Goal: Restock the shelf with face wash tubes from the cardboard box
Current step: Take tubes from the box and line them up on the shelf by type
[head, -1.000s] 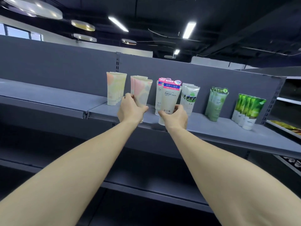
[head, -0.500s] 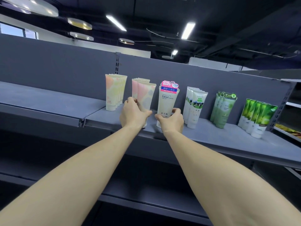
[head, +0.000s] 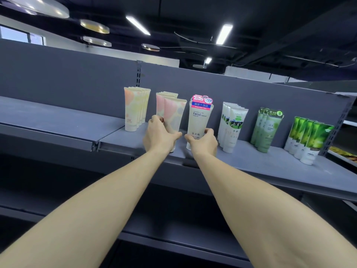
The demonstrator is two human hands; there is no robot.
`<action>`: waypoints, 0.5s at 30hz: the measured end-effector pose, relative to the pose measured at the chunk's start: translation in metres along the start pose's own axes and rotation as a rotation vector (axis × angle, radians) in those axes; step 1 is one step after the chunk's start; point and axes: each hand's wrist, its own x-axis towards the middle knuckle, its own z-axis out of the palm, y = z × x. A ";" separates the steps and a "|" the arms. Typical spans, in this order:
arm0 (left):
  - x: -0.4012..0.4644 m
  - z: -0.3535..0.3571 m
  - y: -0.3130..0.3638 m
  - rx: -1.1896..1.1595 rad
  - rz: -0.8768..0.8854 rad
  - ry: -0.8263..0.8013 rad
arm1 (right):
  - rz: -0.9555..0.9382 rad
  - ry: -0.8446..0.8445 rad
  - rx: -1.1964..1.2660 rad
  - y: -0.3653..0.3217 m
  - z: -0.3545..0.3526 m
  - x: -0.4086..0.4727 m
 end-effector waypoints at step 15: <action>-0.044 -0.012 0.019 0.014 0.000 0.092 | -0.134 -0.008 0.024 0.021 -0.036 -0.018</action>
